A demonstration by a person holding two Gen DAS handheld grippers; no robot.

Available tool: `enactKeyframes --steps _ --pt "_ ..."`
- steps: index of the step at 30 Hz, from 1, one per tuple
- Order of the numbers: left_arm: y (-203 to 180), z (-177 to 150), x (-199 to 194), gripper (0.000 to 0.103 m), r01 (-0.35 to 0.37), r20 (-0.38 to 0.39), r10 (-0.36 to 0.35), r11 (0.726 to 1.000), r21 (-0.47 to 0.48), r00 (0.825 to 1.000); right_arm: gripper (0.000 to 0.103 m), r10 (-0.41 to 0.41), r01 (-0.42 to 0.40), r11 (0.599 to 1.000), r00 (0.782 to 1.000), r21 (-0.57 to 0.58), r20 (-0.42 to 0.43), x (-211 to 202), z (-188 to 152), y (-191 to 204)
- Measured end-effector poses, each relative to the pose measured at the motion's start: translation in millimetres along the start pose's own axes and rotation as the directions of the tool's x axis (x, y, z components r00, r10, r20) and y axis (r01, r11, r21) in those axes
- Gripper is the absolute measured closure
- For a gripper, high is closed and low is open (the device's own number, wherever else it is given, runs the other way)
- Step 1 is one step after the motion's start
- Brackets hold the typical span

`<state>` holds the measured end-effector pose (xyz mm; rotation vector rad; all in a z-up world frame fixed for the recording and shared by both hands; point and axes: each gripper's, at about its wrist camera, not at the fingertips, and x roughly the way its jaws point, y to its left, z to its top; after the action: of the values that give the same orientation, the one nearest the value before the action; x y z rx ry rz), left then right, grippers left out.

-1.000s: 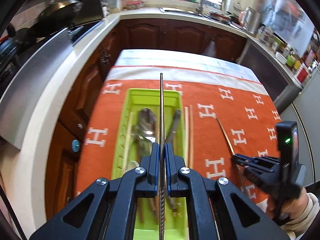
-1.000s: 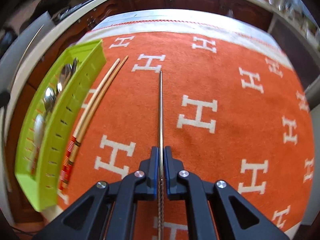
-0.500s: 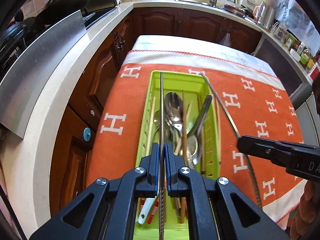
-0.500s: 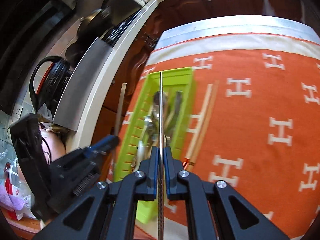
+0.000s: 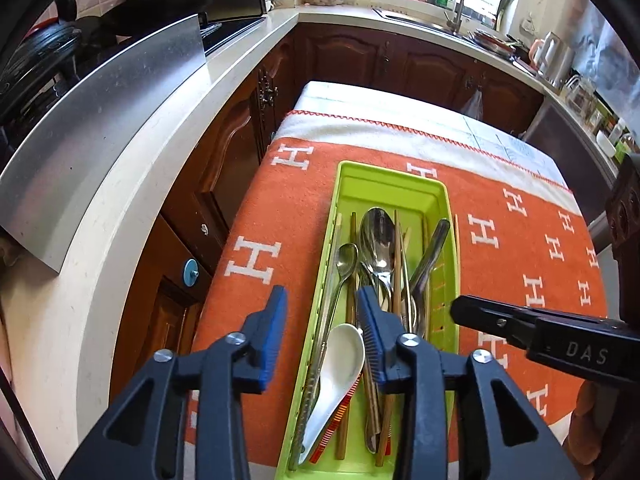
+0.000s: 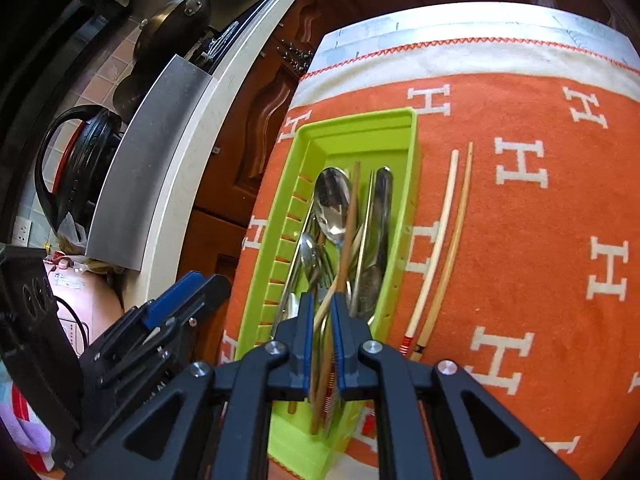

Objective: Organize utensils
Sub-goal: 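Carry both steel pieces over the green tray and open both tools, then move both open tools back over the last wooden chopsticks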

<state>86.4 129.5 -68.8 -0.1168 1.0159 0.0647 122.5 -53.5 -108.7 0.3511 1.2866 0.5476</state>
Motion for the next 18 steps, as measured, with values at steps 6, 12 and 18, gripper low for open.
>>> enactKeyframes --steps 6,12,18 --pt "-9 2 -12 0.046 -0.009 0.054 0.008 1.0 0.014 0.999 0.094 -0.056 0.057 0.998 0.998 -0.034 0.043 -19 4 -7" --pt "-18 7 -33 0.032 0.001 0.119 -0.004 1.0 0.027 0.993 0.094 -0.103 0.109 0.992 0.991 -0.062 0.088 -37 5 -16" --pt "-29 9 -47 0.02 0.044 0.166 -0.047 0.999 0.025 0.985 0.094 -0.144 0.153 0.986 0.983 -0.071 0.117 -46 2 -23"
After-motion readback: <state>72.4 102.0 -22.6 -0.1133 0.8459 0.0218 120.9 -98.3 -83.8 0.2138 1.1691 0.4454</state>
